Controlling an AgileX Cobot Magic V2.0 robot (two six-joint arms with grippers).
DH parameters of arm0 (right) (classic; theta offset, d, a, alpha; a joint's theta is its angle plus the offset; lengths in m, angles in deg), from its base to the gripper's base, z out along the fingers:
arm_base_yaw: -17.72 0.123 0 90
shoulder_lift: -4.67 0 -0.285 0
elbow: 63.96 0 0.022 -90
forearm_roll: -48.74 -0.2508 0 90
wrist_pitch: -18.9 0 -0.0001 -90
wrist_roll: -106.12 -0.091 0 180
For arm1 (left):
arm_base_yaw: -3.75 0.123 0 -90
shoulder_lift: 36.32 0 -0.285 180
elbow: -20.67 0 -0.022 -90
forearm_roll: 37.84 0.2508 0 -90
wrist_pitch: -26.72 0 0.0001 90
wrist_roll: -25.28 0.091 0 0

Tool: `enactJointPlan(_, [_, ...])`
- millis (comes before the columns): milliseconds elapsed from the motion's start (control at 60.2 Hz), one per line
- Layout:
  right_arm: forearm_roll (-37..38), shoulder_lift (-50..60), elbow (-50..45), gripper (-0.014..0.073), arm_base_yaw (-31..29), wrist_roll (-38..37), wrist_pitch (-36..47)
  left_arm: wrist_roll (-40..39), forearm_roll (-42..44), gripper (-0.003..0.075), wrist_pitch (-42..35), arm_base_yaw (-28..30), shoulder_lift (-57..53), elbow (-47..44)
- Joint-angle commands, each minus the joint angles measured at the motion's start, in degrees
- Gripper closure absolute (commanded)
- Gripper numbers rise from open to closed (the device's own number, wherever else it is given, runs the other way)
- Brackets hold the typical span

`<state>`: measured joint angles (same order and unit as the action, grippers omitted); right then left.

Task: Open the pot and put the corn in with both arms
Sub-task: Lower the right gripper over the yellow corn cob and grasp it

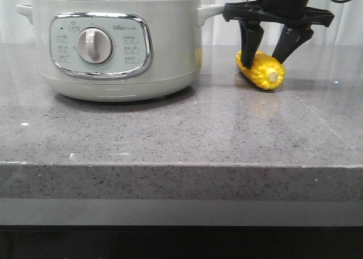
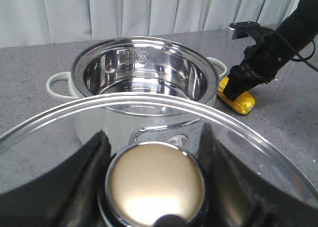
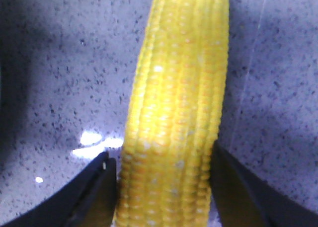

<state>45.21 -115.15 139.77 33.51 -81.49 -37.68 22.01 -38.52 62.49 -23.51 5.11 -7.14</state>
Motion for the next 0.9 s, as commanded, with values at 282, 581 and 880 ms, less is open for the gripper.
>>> enactJointPlan(282, [-1.25,2.12,1.90,0.0193,-0.31,1.69,-2.12,-0.38,-0.39,0.0534,-8.40,-0.29,-0.21,2.01])
enactJointPlan(581, [-1.25,2.12,1.90,0.0214,-0.31,1.97,-2.67,-0.38,-0.39,0.0534,-8.40,-0.29,-0.21,2.01])
enactJointPlan(880, [-1.14,2.56,2.00,0.0342,-0.31,2.62,-2.66,-0.38,-0.39,0.0534,-8.40,-0.29,-0.21,2.01])
